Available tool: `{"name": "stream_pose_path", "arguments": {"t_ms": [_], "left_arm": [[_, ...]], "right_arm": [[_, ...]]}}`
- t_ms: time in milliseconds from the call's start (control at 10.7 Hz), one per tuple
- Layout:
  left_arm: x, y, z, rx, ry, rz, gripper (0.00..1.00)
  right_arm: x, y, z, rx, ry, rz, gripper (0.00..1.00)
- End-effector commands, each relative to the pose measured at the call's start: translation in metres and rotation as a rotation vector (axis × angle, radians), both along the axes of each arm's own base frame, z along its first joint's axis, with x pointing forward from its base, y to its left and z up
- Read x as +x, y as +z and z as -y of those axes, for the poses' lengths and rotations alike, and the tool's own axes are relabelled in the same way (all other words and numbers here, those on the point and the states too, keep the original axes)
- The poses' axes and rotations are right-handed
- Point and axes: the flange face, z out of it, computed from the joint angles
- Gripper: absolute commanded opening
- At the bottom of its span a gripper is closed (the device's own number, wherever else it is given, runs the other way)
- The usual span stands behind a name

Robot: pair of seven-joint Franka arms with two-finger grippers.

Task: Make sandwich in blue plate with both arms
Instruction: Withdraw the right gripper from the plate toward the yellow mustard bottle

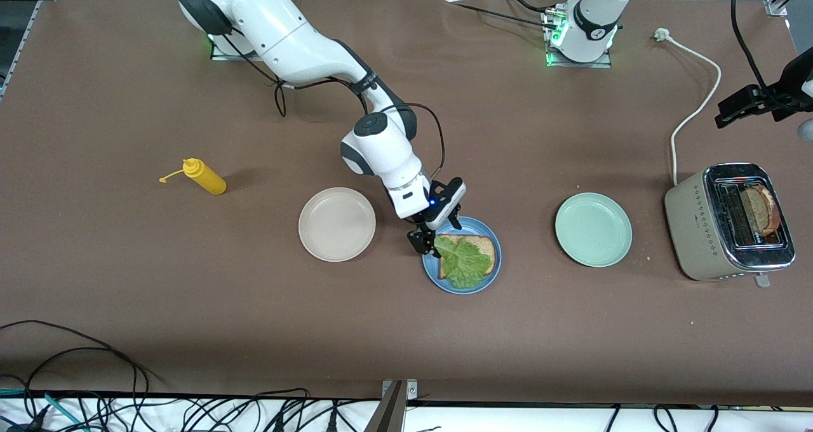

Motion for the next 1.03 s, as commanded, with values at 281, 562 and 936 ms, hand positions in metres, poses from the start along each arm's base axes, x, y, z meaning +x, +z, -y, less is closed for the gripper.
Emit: {"name": "stream_pose_path", "arguments": {"t_ms": [281,562,936], "left_arm": [[0.001,0.006,-0.001,-0.006,0.005,-0.004,1.00],[0.001,0.006,-0.001,-0.006,0.005,-0.004,1.00],[0.001,0.006,-0.001,-0.006,0.005,-0.004,1.00]], "right_arm": [[0.007,0.134,0.117,-0.143,-0.152,-0.113,1.00],[0.009,0.188,0.201,-0.197,-0.287,-0.214,1.00],[0.006,0.242,0.295,-0.258,-0.475,-0.495,1.00]]}}
